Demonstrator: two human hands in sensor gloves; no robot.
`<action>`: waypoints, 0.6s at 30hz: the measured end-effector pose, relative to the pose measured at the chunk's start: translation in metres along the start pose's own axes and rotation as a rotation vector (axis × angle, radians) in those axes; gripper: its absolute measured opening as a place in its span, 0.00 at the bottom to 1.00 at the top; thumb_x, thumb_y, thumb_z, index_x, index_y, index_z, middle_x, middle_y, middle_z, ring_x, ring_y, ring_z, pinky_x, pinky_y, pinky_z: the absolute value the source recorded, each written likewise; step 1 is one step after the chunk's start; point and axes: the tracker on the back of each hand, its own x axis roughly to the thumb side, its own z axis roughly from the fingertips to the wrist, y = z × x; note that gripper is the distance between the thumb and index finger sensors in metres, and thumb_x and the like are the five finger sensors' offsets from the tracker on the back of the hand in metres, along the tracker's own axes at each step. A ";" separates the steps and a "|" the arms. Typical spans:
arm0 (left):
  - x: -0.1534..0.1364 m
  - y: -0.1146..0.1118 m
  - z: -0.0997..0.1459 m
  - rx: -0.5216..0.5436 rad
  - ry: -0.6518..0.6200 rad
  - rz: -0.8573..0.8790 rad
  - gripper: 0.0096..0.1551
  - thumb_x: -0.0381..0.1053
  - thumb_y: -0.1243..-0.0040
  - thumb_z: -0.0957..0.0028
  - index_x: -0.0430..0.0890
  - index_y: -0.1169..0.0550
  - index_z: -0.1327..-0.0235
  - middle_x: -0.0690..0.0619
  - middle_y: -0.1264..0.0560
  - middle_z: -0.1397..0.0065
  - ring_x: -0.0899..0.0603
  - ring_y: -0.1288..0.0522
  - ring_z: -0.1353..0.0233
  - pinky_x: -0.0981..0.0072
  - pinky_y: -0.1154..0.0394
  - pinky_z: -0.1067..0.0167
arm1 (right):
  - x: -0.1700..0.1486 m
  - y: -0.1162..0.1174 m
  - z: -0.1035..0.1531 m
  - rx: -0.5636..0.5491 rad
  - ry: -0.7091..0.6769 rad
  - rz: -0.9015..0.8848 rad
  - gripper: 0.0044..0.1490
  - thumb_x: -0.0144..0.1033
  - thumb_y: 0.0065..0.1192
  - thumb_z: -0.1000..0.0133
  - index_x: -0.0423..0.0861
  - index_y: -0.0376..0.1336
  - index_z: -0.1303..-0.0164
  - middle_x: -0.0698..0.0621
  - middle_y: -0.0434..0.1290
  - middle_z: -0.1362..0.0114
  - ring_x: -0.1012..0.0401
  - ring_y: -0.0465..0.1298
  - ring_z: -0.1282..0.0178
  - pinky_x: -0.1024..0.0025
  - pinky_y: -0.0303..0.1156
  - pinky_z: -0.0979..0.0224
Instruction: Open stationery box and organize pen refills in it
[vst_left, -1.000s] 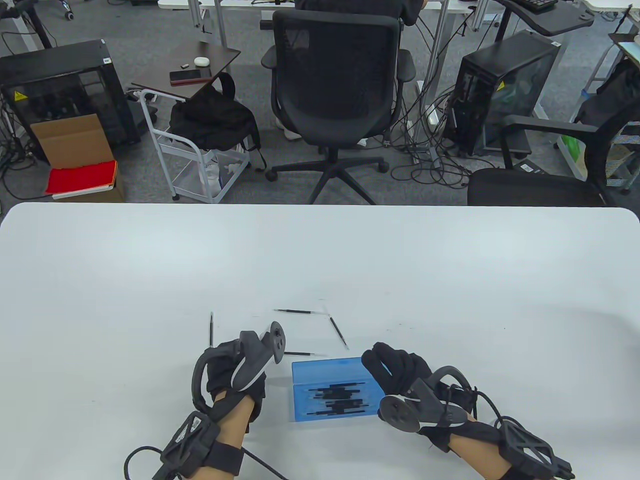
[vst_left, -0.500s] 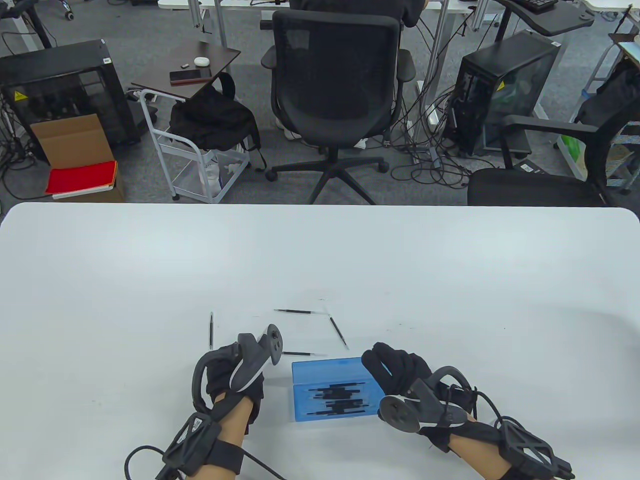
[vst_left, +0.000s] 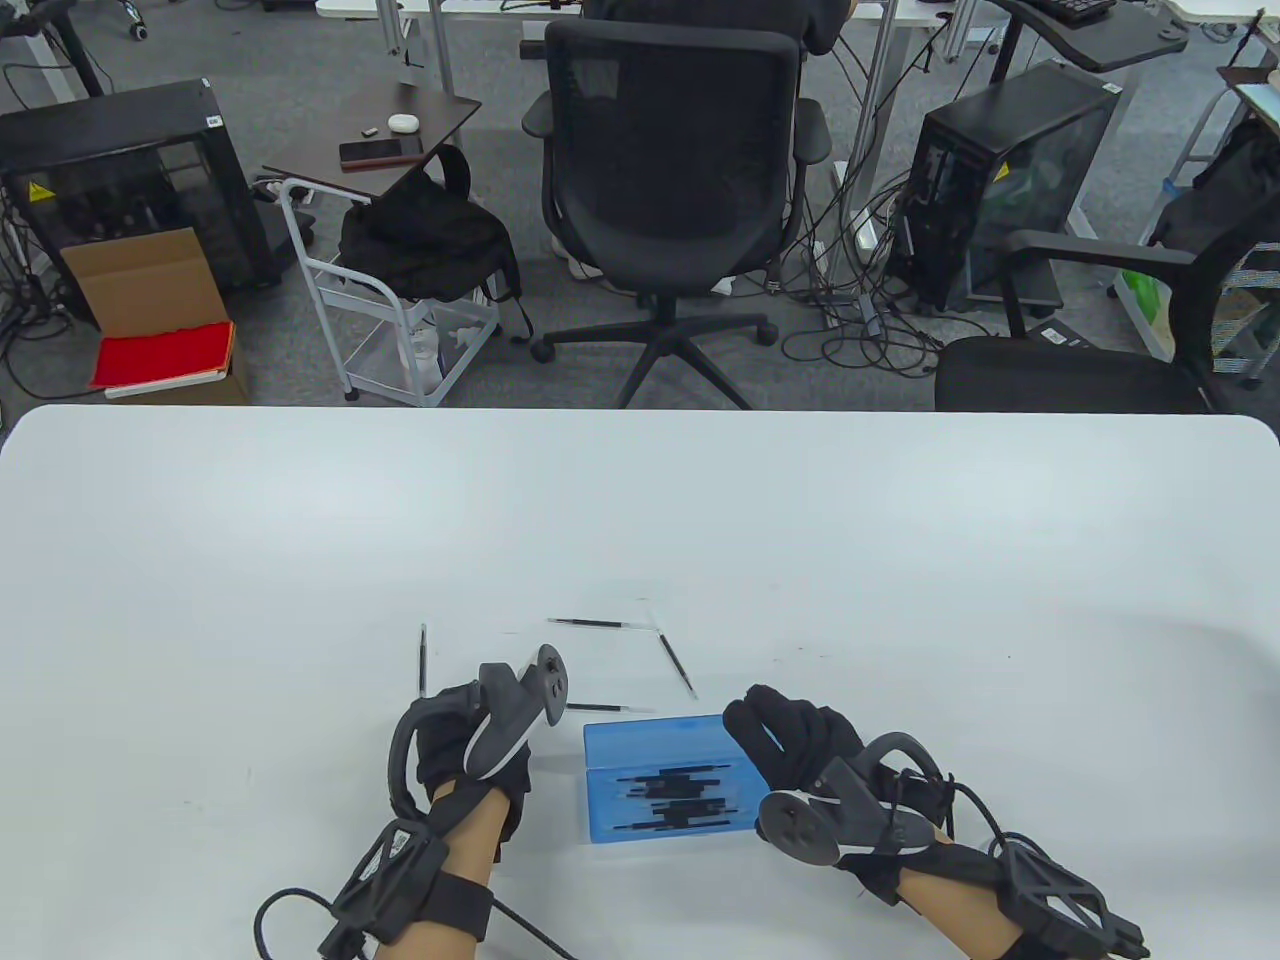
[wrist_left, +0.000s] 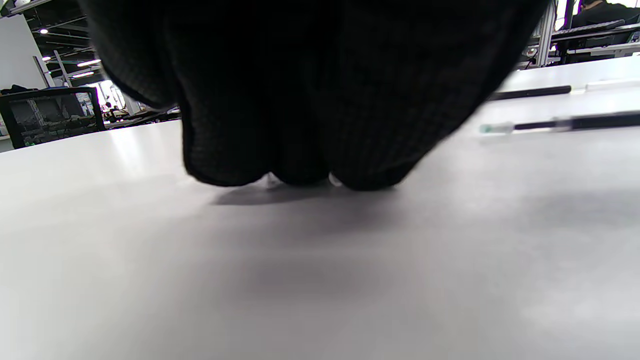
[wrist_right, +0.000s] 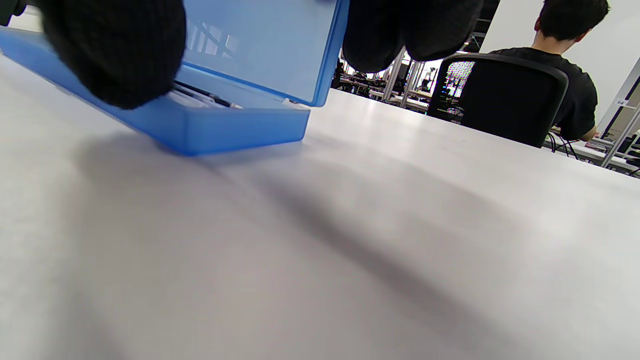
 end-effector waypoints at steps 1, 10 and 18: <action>0.000 0.000 0.000 -0.001 -0.001 0.000 0.26 0.48 0.21 0.56 0.48 0.16 0.43 0.52 0.12 0.43 0.43 0.11 0.44 0.40 0.24 0.30 | 0.000 0.000 0.000 0.000 0.000 0.000 0.75 0.58 0.67 0.50 0.42 0.24 0.14 0.30 0.37 0.10 0.37 0.62 0.16 0.39 0.62 0.17; 0.000 0.001 -0.001 0.000 -0.001 0.019 0.26 0.48 0.20 0.58 0.45 0.15 0.45 0.51 0.11 0.45 0.43 0.10 0.46 0.39 0.23 0.31 | 0.000 0.000 0.000 0.000 0.000 0.001 0.75 0.57 0.67 0.50 0.42 0.24 0.14 0.30 0.37 0.10 0.37 0.62 0.16 0.38 0.62 0.17; -0.006 0.005 0.004 0.057 0.000 0.050 0.28 0.48 0.20 0.60 0.44 0.15 0.46 0.51 0.10 0.47 0.43 0.10 0.48 0.39 0.23 0.31 | 0.000 0.000 0.000 0.000 0.000 0.001 0.75 0.57 0.67 0.50 0.42 0.24 0.14 0.30 0.37 0.10 0.37 0.62 0.16 0.39 0.62 0.17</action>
